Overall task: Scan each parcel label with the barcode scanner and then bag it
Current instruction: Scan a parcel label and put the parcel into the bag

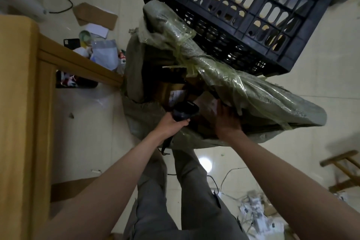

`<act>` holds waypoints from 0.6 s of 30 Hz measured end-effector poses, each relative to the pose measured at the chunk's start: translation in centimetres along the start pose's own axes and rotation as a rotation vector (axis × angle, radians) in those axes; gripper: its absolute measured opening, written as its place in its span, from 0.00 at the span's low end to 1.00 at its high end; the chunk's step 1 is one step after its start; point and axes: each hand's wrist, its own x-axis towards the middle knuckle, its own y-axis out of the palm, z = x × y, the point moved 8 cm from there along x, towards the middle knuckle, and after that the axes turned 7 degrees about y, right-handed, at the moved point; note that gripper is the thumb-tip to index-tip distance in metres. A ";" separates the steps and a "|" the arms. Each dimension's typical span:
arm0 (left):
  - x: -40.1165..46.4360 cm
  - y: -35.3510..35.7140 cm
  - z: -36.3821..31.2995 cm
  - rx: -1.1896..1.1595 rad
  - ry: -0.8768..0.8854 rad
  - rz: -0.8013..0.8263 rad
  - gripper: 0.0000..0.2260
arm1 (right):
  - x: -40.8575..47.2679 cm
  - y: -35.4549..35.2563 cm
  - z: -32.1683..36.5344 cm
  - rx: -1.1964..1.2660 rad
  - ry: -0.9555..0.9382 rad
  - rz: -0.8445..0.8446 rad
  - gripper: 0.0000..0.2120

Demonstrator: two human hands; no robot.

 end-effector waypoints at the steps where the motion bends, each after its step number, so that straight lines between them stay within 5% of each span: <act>1: -0.1 -0.5 0.2 0.004 -0.001 -0.015 0.21 | 0.1 0.3 0.1 -0.017 0.006 0.066 0.38; 4: -0.5 -1.6 0.5 0.029 0.002 -0.026 0.19 | -0.3 -0.2 1.1 -0.017 -0.018 0.069 0.36; 8: -0.7 -3.4 0.1 0.108 0.034 -0.051 0.16 | -2.7 -1.0 4.8 0.030 -0.349 -0.118 0.26; 12: -0.9 -4.7 0.9 0.135 -0.005 -0.012 0.11 | -5.7 2.9 6.1 0.075 -0.379 0.304 0.26; 16: -2.0 -4.7 1.9 0.188 -0.029 0.121 0.07 | -8.6 6.7 5.8 0.015 -0.445 0.481 0.08; 18: -2.8 -4.7 3.0 0.240 -0.064 0.184 0.07 | -10.3 7.2 5.9 0.070 -0.489 0.584 0.11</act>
